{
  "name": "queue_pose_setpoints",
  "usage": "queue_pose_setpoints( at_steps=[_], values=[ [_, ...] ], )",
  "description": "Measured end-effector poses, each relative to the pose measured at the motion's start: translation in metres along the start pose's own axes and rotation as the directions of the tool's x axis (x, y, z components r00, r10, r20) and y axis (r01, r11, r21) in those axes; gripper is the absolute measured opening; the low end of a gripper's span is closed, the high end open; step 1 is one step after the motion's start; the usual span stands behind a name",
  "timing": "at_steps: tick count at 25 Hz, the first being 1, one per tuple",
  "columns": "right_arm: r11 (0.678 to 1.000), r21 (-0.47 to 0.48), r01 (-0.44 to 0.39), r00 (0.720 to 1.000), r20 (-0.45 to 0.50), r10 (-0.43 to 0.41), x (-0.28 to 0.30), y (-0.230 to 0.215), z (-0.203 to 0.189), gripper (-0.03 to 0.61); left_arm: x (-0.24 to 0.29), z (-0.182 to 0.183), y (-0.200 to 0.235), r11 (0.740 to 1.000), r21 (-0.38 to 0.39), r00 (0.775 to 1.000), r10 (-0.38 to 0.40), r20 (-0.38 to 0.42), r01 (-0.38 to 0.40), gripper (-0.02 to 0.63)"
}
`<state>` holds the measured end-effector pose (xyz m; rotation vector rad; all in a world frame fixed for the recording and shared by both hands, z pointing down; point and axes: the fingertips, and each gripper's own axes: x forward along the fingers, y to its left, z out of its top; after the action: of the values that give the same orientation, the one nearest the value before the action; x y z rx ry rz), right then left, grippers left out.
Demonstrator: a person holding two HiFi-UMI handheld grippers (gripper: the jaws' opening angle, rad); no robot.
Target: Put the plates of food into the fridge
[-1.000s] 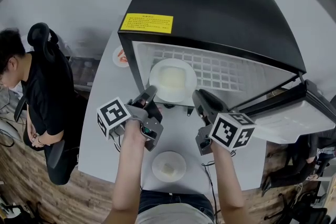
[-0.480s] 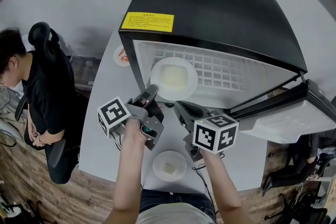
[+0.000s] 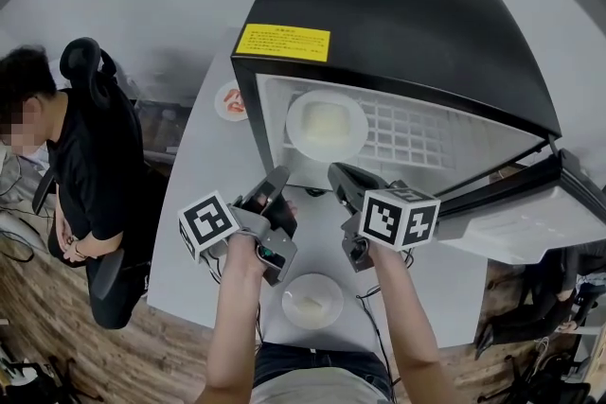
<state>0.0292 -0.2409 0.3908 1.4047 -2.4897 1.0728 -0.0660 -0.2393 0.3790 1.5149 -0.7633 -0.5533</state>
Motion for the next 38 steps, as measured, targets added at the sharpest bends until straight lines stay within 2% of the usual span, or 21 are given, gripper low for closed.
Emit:
queue_pose_setpoints(
  at_steps=[4, 10, 13, 16, 18, 20, 21, 23, 25, 26, 28, 30, 33, 35, 38],
  values=[
    [0.999, -0.018, 0.027, 1.000, 0.011, -0.027, 0.007, -0.010, 0.012, 0.015, -0.009, 0.000, 0.001, 1.000, 0.023, 1.000, 0.008, 0.006, -0.008, 0.018],
    [1.000, 0.024, 0.017, 0.999, 0.044, -0.018, 0.004, -0.006, 0.008, 0.015, -0.019, -0.002, 0.003, 0.999, 0.047, 1.000, 0.016, 0.003, -0.016, 0.018],
    [0.999, 0.020, 0.044, 0.997, 0.067, -0.045, -0.012, -0.005, 0.000, 0.015, -0.023, -0.006, -0.002, 0.992, 0.125, 0.999, 0.032, -0.004, -0.031, 0.017],
    [0.997, -0.005, 0.072, 0.982, 0.173, -0.070, -0.040, -0.001, 0.004, 0.015, -0.025, -0.012, -0.018, 0.965, 0.262, 1.000, 0.017, -0.001, -0.016, 0.017],
    [0.992, -0.056, 0.110, 0.959, 0.267, -0.091, -0.063, 0.004, 0.011, 0.015, -0.027, -0.018, -0.033, 0.927, 0.375, 1.000, -0.019, 0.007, 0.015, 0.017],
    [0.980, -0.120, 0.159, 0.927, 0.360, -0.106, -0.087, 0.011, 0.018, 0.015, -0.029, -0.026, -0.047, 0.859, 0.512, 0.999, -0.042, 0.007, 0.032, 0.017],
    [0.972, -0.148, 0.180, 0.909, 0.402, -0.106, -0.098, 0.014, 0.020, 0.015, -0.031, -0.031, -0.053, 0.810, 0.586, 0.999, -0.046, 0.008, 0.033, 0.017],
    [0.959, -0.191, 0.210, 0.879, 0.467, -0.100, -0.117, 0.022, 0.021, 0.015, -0.034, -0.043, -0.065, 0.693, 0.720, 0.999, -0.051, 0.009, 0.029, 0.017],
    [0.947, -0.219, 0.235, 0.858, 0.504, -0.097, -0.132, 0.029, 0.018, 0.015, -0.038, -0.057, -0.076, 0.587, 0.809, 0.998, -0.055, 0.006, 0.028, 0.009],
    [0.942, -0.230, 0.245, 0.851, 0.515, -0.096, -0.138, 0.032, 0.016, 0.015, -0.040, -0.064, -0.080, 0.547, 0.837, 0.998, -0.058, 0.004, 0.029, 0.009],
    [0.936, -0.238, 0.259, 0.840, 0.534, -0.097, -0.150, 0.036, 0.013, 0.015, -0.045, -0.077, -0.088, 0.489, 0.872, 0.998, -0.065, -0.002, 0.034, 0.009],
    [0.937, -0.227, 0.264, 0.829, 0.550, -0.100, -0.161, 0.038, 0.010, 0.015, -0.049, -0.087, -0.095, 0.450, 0.892, 0.997, -0.074, -0.007, 0.039, 0.009],
    [0.940, -0.210, 0.270, 0.817, 0.566, -0.108, -0.174, 0.040, 0.007, 0.015, -0.055, -0.099, -0.101, 0.411, 0.911, 0.997, -0.081, -0.006, 0.039, 0.008],
    [0.939, -0.209, 0.274, 0.813, 0.572, -0.110, -0.180, 0.041, 0.006, 0.015, -0.059, -0.105, -0.104, 0.403, 0.915, 0.996, -0.090, -0.003, 0.039, 0.008],
    [0.940, -0.206, 0.273, 0.808, 0.580, -0.107, -0.189, 0.042, 0.005, 0.015, -0.064, -0.107, -0.109, 0.408, 0.912, 0.993, -0.113, 0.012, 0.036, 0.008]
  ],
)
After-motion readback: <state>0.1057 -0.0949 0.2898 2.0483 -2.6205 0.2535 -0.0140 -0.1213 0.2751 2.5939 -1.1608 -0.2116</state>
